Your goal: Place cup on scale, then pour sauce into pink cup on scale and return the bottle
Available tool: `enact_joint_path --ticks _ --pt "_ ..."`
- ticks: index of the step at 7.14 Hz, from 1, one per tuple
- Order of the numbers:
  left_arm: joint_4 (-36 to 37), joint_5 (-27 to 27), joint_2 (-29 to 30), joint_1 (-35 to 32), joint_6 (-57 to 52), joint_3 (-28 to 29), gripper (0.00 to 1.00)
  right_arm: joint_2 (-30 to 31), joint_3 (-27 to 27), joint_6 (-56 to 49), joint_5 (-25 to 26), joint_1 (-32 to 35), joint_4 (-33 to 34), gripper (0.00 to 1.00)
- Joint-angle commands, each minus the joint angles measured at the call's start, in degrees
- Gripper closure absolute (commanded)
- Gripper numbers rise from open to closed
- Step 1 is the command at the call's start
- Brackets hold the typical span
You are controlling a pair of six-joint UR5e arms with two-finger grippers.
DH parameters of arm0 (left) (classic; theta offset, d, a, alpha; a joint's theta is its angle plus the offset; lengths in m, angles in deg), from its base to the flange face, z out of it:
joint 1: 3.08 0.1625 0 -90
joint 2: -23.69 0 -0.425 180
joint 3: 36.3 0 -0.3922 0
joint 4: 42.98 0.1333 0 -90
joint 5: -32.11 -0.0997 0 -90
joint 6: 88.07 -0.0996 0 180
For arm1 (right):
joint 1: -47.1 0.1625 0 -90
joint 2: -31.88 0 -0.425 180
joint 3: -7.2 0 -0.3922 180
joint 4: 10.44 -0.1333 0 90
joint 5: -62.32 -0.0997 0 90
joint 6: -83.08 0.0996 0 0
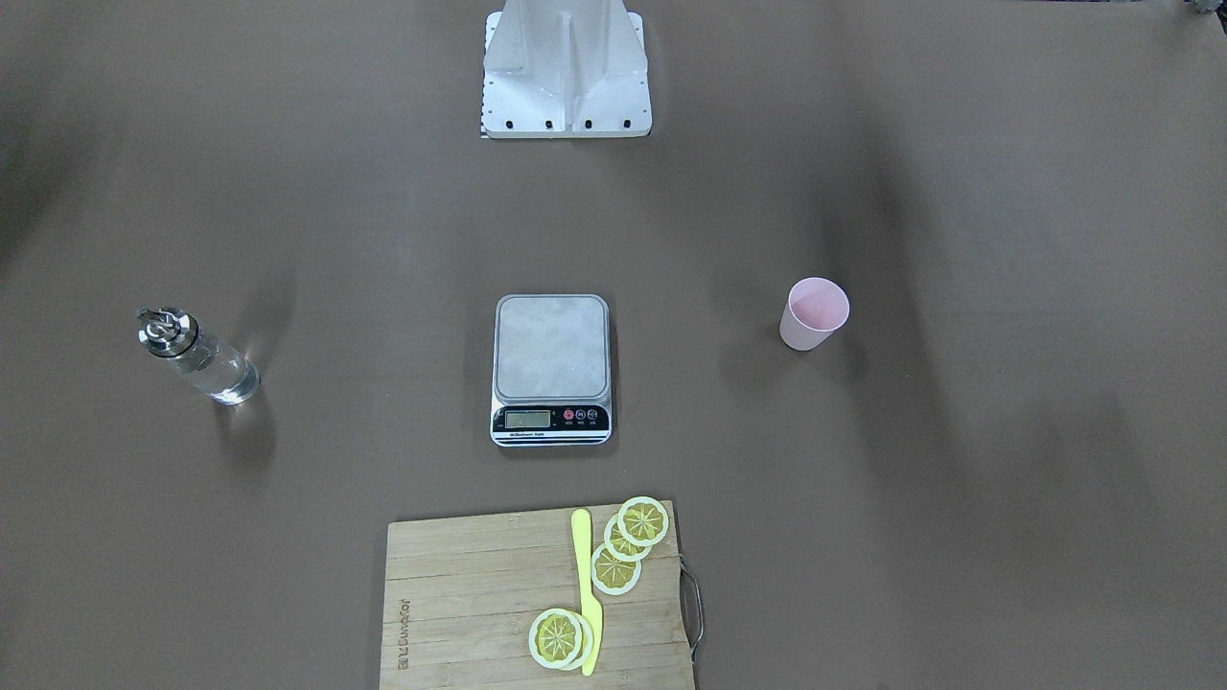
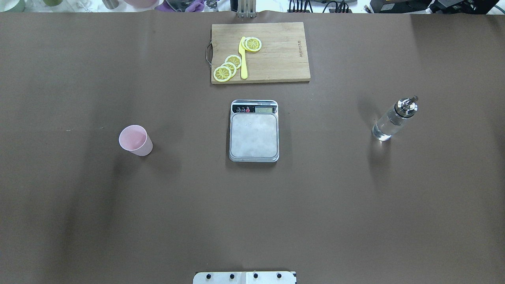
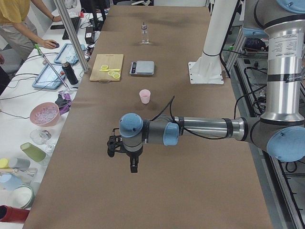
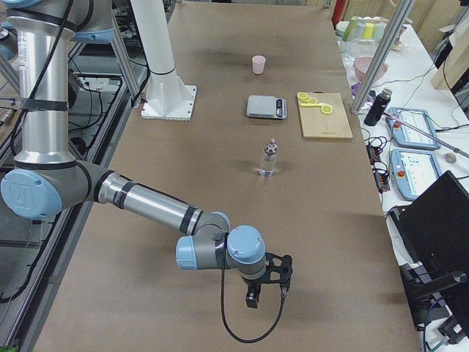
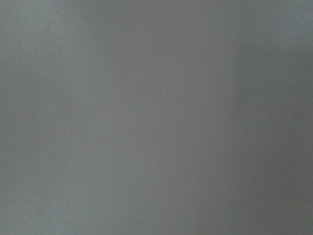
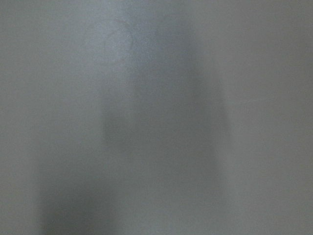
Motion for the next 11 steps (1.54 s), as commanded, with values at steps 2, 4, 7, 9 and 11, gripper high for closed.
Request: enact_joint_path --ticks 2,4,7,9,11 --pt "0.35 0.00 -0.18 0.00 0.00 -0.32 0.01 0.08 0.00 -0.50 -0.13 -0.04 -0.07 0.00" --pt "0.00 -0.52 -1.75 -0.18 0.00 -2.93 0.02 -0.09 0.00 -0.42 -0.13 -0.04 -0.07 0.00" --pt "4.88 -0.26 -3.17 0.08 0.35 -9.69 0.02 -0.09 0.00 -0.24 -0.04 -0.57 -0.07 0.00" --pt "9.84 -0.43 0.14 4.09 12.59 -14.37 0.02 -0.09 0.00 -0.50 -0.04 -0.66 -0.07 0.00" --pt "9.75 -5.95 4.02 10.26 13.18 -15.69 0.02 -0.09 0.00 -0.68 -0.13 -0.66 -0.07 0.00"
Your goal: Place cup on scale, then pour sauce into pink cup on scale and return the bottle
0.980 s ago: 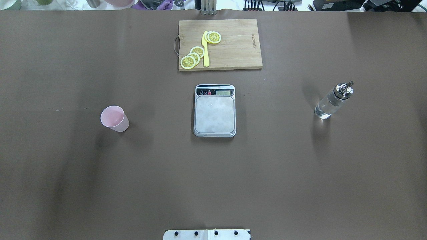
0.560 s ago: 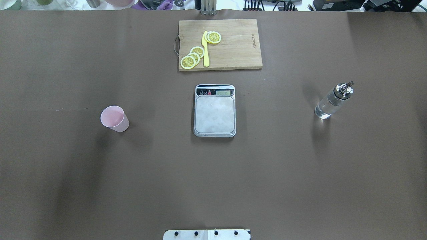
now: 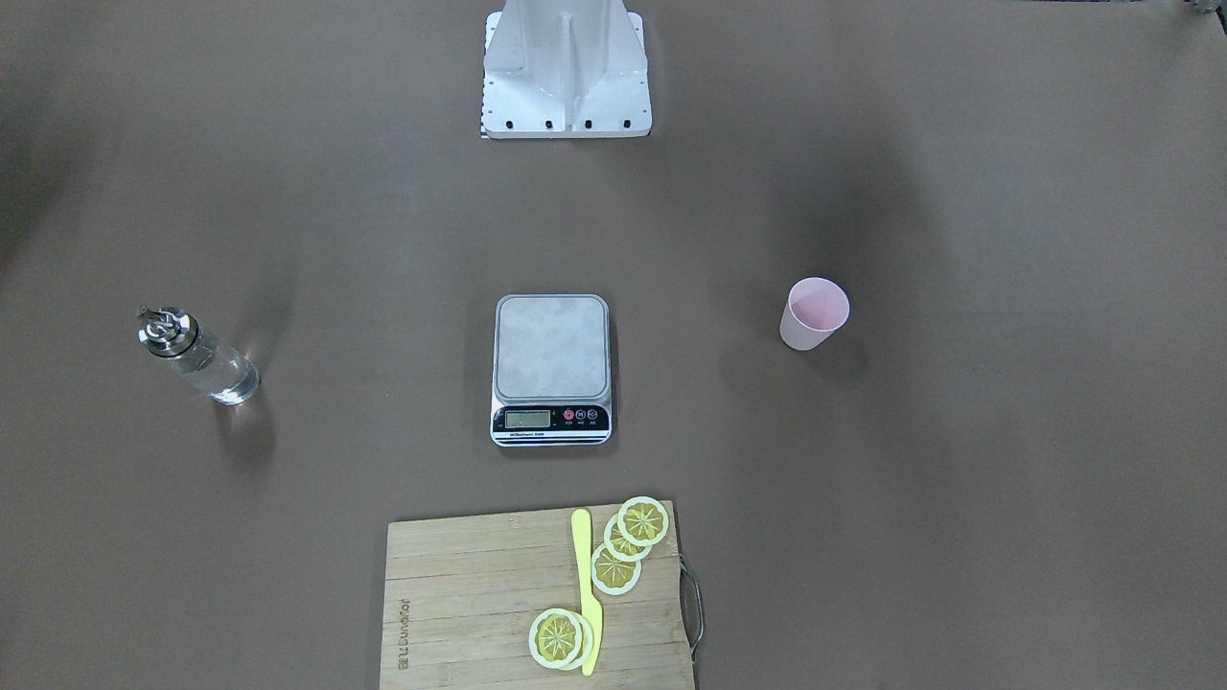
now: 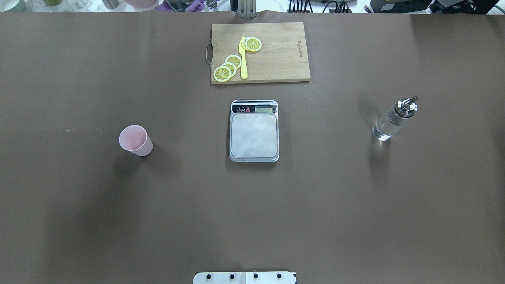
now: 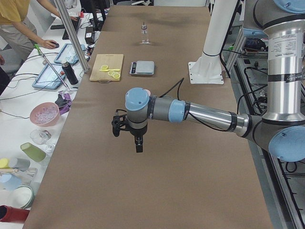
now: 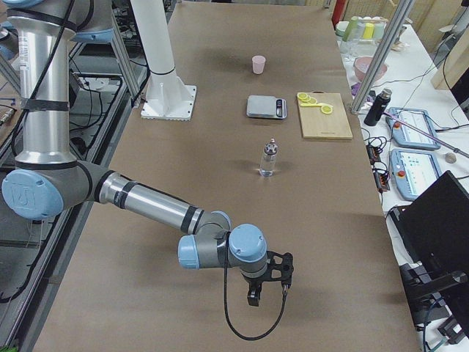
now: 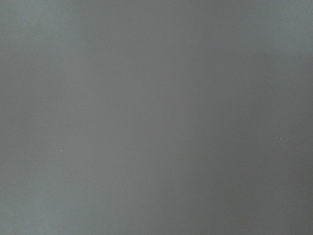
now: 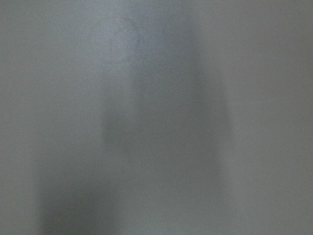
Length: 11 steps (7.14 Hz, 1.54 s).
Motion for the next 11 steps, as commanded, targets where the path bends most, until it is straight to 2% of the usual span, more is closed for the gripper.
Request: enact_joint_path --ticks 1,4,7,8,10,11 --pt "0.57 -3.10 4.53 6.73 2.49 -1.02 0.02 0.00 0.00 -0.17 -0.03 -0.01 0.00 0.00" --pt "0.31 -4.93 9.82 15.88 16.27 -1.28 0.02 0.00 0.00 -0.17 -0.03 -0.10 -0.09 0.00" --pt "-1.53 -4.07 10.00 21.15 23.20 -5.23 0.02 0.00 0.00 -0.08 -0.29 -0.10 -0.79 0.00" --pt "-5.10 -4.59 11.40 26.65 28.29 -3.85 0.02 -0.08 0.09 -0.08 -0.38 -0.27 -0.88 0.00" --pt "-12.23 -4.86 11.85 30.64 34.99 -2.17 0.02 0.09 -0.52 -0.43 -0.47 -0.80 -6.12 0.00" --pt "-12.43 -4.95 12.98 32.32 36.06 -1.12 0.02 0.18 -1.14 -3.13 -0.99 -1.49 -10.59 0.00"
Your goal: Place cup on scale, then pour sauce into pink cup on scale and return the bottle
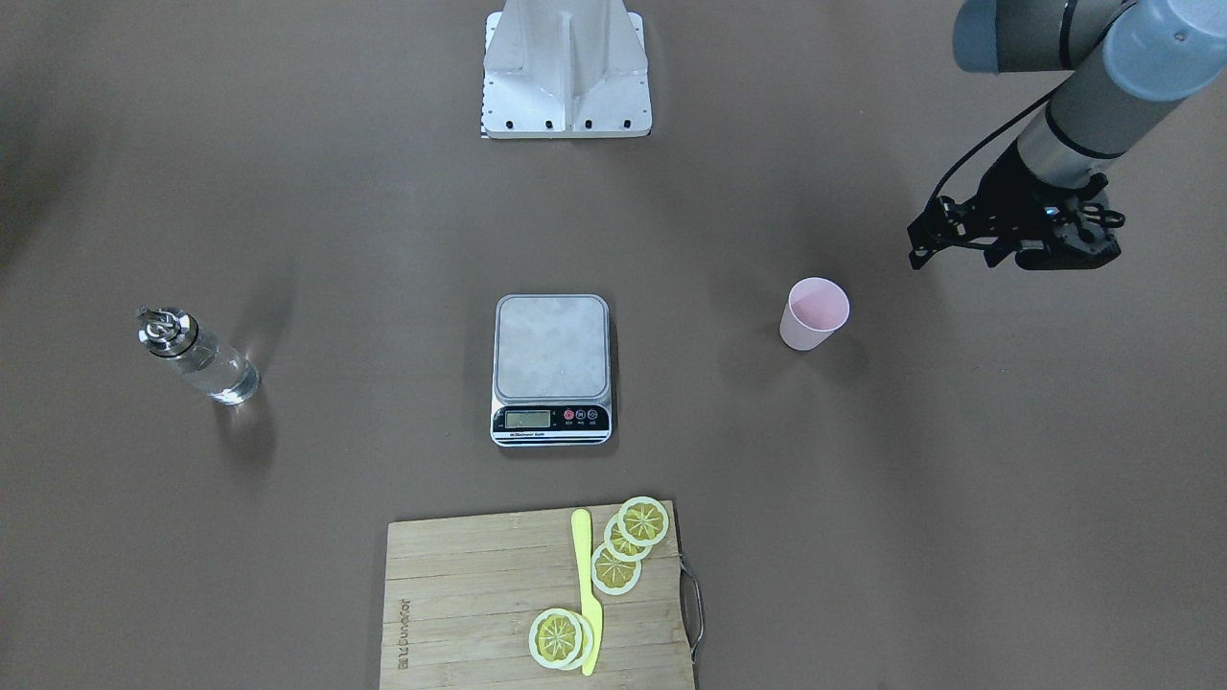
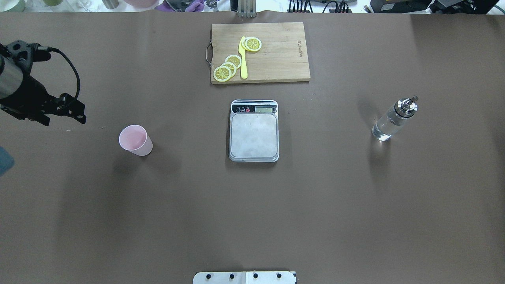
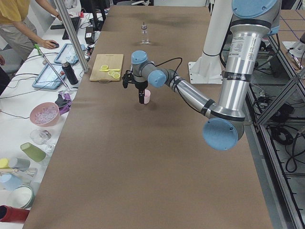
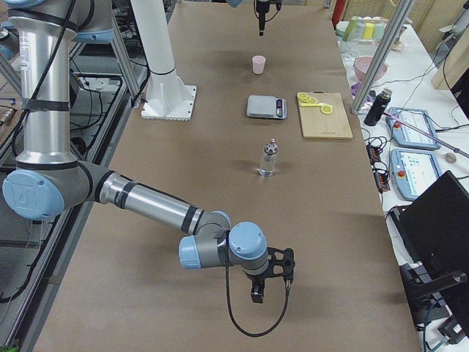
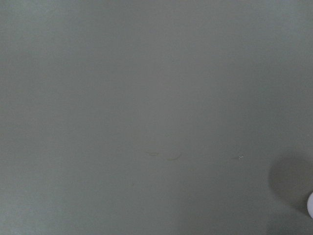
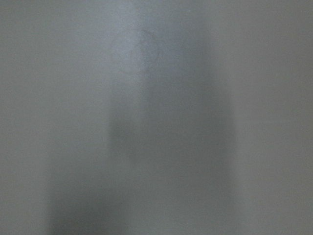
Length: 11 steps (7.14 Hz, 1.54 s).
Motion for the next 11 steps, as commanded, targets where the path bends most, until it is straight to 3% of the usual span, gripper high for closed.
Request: enact_joint_path --ticks 1,2,5,8,11 --pt "-1.77 -1.52 3.93 3.30 5.61 3.83 0.02 0.28 -0.74 -4.35 -2.44 -1.53 -9.26 0.00" --pt "-1.77 -2.58 6.30 5.05 8.69 5.69 0.03 0.54 -0.83 -4.90 -5.50 -1.80 -15.13 0.00" --pt "-1.68 -2.59 6.42 5.07 8.63 6.32 0.03 1.59 -1.35 -5.08 -16.58 -3.47 -22.82 0.00" --pt "-1.94 -2.59 6.50 5.59 8.71 7.19 0.04 0.46 -2.75 -4.47 -17.23 -6.72 -23.02 0.00" --pt "-2.12 -2.51 6.85 6.56 8.10 9.13 0.10 -5.07 -6.80 -4.46 -17.22 -7.51 -22.84 0.00"
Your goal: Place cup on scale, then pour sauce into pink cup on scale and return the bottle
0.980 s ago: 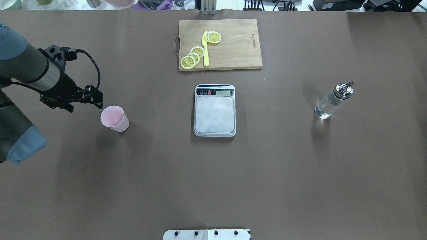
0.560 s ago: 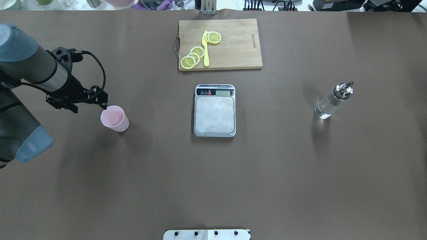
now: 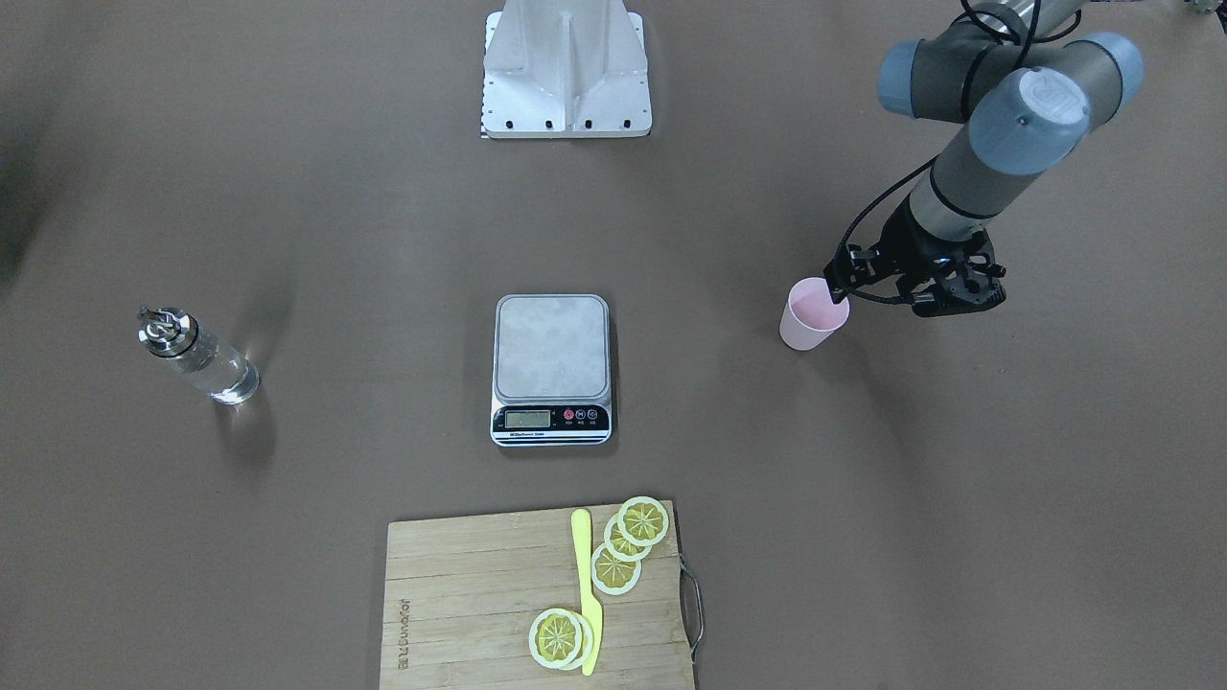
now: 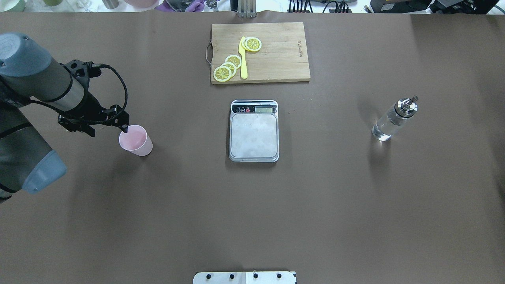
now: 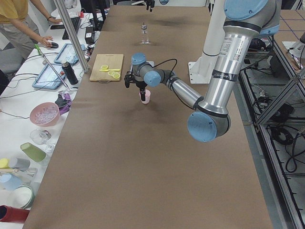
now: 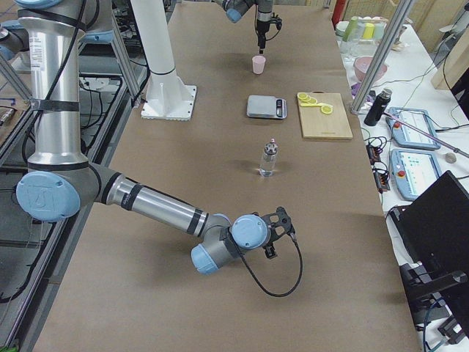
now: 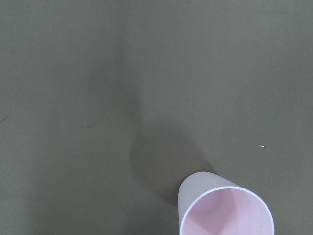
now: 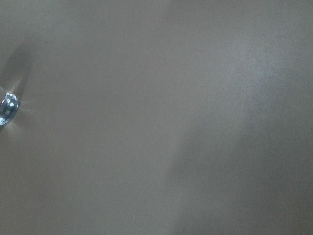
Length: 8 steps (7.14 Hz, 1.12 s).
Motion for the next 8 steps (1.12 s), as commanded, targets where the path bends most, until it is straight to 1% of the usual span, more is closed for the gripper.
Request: enact_joint_path --ticks 1,3,5,6,7,8 --pt "-0.05 0.03 0.37 1.73 0.12 1.15 0.11 -4.45 -1.29 0.09 -0.09 -0.63 0.22 0.00" --pt "-0.05 0.12 0.55 2.09 0.38 1.16 0.19 -5.70 1.33 0.00 0.17 -0.81 6.25 0.00" --pt "-0.13 0.47 0.55 2.79 0.39 1.24 0.27 -6.23 4.40 -0.09 3.50 -2.12 15.55 0.00" --pt "-2.22 0.47 0.55 2.88 0.47 2.37 0.31 -6.23 5.99 -0.26 3.25 -3.78 22.39 0.00" --pt "-5.29 0.56 0.63 2.97 0.73 3.87 0.31 -6.32 6.96 -0.35 0.03 -4.75 25.94 0.00" --pt "-5.67 0.56 0.64 2.97 2.13 3.97 0.33 -6.32 7.66 -2.27 -1.57 -5.81 27.80 0.00"
